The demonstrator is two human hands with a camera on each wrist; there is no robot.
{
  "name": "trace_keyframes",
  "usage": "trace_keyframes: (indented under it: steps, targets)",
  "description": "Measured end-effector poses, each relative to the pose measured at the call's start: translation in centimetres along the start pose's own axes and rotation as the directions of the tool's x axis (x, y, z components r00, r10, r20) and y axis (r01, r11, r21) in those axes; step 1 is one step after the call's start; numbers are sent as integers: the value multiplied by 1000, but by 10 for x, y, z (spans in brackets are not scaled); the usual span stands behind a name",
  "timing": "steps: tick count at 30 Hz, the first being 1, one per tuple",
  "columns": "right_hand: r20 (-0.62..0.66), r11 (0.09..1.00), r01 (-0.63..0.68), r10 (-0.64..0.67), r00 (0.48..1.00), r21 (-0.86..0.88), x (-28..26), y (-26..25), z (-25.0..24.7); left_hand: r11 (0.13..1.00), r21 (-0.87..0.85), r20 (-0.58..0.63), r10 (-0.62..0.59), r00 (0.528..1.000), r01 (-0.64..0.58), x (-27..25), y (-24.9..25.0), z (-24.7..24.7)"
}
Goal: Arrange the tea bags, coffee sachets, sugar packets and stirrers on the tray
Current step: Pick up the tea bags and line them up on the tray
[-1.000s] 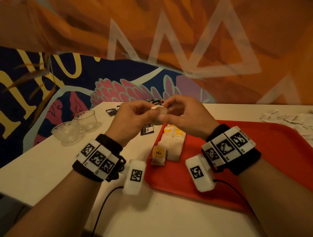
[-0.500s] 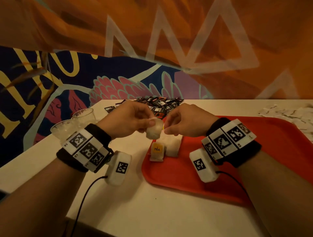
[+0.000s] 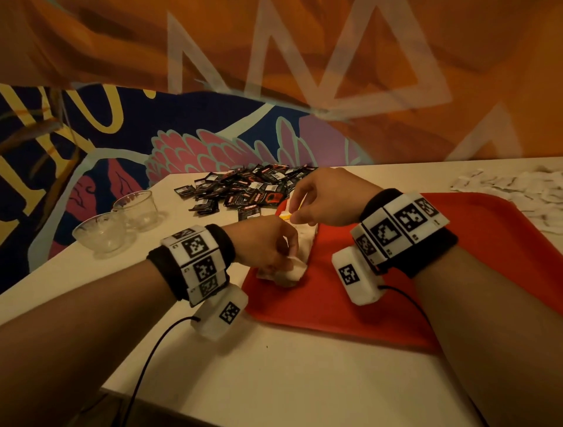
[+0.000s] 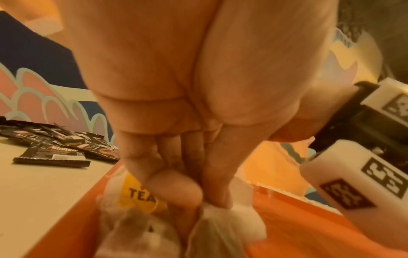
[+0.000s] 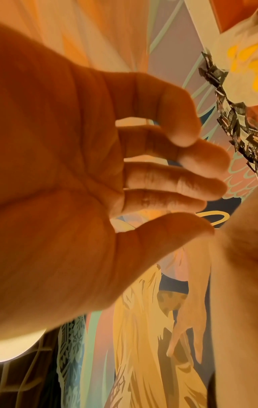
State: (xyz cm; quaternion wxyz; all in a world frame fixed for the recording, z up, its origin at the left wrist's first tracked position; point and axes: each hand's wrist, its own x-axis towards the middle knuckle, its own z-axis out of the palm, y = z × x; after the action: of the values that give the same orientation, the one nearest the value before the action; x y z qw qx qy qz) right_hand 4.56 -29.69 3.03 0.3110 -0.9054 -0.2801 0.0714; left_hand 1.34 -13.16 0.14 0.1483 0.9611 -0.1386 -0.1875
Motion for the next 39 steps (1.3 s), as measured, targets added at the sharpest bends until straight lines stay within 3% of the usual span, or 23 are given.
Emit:
trace_keyframes:
  steps: [4, 14, 22, 29, 36, 39]
  targets:
    - [2, 1000, -16, 16, 1000, 7, 0, 3, -2, 991, 134, -85, 6, 996, 5, 7, 2, 3]
    - [0, 999, -16, 16, 1000, -36, 0, 3, 2, 982, 160, -236, -58, 970, 98, -3, -14, -5]
    - [187, 943, 55, 7, 982, -327, -6, -15, 34, 971, 238, -90, 22, 996, 0, -24, -30, -4]
    - [250, 837, 56, 98, 963, -544, -3, -30, 56, 962, 259, -82, 114, 990, -90, -25, -35, 8]
    - [256, 796, 52, 131, 958, -603, -5, -33, 56, 961, 244, -76, 149, 986, -126, -25, -39, 10]
    - [163, 847, 3, 99, 982, -531, -7, -25, 46, 967, 213, -141, 172, 975, -140, -28, -44, 9]
